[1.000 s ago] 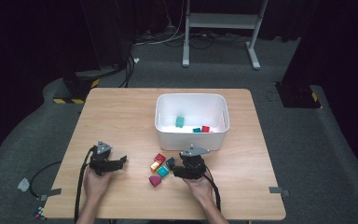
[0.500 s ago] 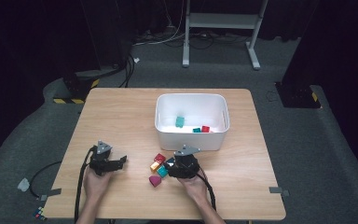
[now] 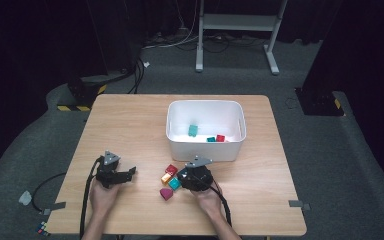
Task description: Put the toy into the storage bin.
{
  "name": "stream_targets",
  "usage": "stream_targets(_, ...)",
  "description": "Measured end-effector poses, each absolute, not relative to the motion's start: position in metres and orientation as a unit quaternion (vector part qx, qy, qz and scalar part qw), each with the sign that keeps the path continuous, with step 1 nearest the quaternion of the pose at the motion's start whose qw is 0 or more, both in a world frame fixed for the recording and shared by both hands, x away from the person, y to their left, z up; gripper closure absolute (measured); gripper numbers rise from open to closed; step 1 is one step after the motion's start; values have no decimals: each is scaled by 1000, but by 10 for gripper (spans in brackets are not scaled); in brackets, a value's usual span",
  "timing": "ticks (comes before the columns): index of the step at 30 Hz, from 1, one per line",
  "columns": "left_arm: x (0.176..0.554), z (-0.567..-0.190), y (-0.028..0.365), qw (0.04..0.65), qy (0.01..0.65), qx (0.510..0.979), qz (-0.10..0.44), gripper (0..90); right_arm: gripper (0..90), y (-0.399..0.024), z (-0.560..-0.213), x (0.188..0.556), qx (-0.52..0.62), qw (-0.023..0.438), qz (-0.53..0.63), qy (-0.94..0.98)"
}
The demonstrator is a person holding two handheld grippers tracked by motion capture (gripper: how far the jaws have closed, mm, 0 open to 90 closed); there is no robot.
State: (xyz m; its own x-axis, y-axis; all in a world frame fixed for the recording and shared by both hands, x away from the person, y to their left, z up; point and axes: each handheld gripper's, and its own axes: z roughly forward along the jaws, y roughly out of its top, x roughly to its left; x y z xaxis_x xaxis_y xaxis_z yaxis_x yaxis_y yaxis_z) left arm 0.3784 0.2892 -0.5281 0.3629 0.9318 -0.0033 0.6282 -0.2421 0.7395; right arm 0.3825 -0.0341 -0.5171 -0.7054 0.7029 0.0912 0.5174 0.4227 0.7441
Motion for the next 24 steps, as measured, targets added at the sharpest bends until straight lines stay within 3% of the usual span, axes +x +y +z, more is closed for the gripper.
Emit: stream_targets(24, 378, -528, 289, 335, 517, 754, 227, 198, 591, -46, -502, 375, 352, 143, 403, 833)
